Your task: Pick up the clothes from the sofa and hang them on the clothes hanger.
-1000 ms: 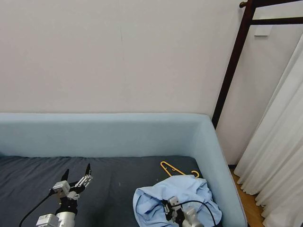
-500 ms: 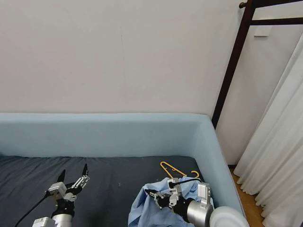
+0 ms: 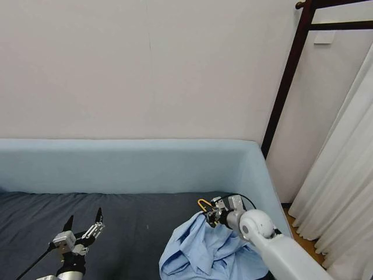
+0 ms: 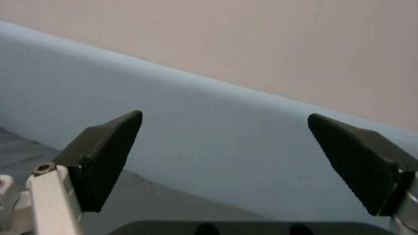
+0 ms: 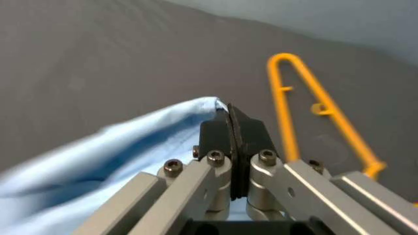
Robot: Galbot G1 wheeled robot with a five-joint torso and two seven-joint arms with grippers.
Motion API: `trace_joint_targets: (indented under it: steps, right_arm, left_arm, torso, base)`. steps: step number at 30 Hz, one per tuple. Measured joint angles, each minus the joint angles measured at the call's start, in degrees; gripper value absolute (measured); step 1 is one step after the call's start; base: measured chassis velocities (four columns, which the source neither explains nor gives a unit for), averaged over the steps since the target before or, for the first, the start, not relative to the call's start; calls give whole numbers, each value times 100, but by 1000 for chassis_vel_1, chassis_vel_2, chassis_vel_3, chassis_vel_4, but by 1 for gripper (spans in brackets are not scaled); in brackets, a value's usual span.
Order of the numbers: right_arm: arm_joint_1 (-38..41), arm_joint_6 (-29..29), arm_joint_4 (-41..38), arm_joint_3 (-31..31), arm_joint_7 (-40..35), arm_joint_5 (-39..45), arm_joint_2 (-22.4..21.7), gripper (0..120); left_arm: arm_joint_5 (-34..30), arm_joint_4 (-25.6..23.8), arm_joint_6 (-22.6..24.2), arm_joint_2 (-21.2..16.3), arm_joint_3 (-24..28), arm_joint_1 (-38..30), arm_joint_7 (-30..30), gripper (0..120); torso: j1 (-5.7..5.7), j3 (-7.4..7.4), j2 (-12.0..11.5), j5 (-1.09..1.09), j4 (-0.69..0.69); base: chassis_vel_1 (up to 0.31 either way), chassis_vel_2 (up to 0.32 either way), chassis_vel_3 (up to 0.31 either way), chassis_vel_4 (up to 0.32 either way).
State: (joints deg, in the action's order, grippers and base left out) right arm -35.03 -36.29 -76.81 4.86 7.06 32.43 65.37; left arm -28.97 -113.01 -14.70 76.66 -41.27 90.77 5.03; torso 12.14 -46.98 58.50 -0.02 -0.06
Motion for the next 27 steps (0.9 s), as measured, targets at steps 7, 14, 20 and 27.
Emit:
trace_joint_targets:
  steps: [7, 14, 20, 27]
  right_arm:
    - [312, 3892, 1442, 554, 140, -1146, 340, 29]
    - [-406, 4689, 736, 499, 46, -2562, 87, 52]
    - [-1249, 3592, -223, 227, -1587, -3093, -216, 76]
    - [-1963, 3022, -1298, 52, -2041, -2416, -525, 97]
  left_arm:
    - [83, -18, -2, 73, 42, 26, -5, 100]
    - [171, 20, 3, 102, 199, -49, -8, 100]
    - [203, 25, -22, 99, 298, -35, -24, 100]
    - [210, -2, -72, 57, 310, 13, -32, 100]
  torso:
    - [1, 0, 0, 2, 2]
    - [0, 1, 0, 0, -1]
    - [0, 2, 0, 2, -2]
    - [-1, 2, 1, 0, 0]
  base:
    - [0, 0, 0, 0]
    - [0, 0, 0, 0]
    - [0, 0, 0, 0]
    - [0, 0, 0, 0]
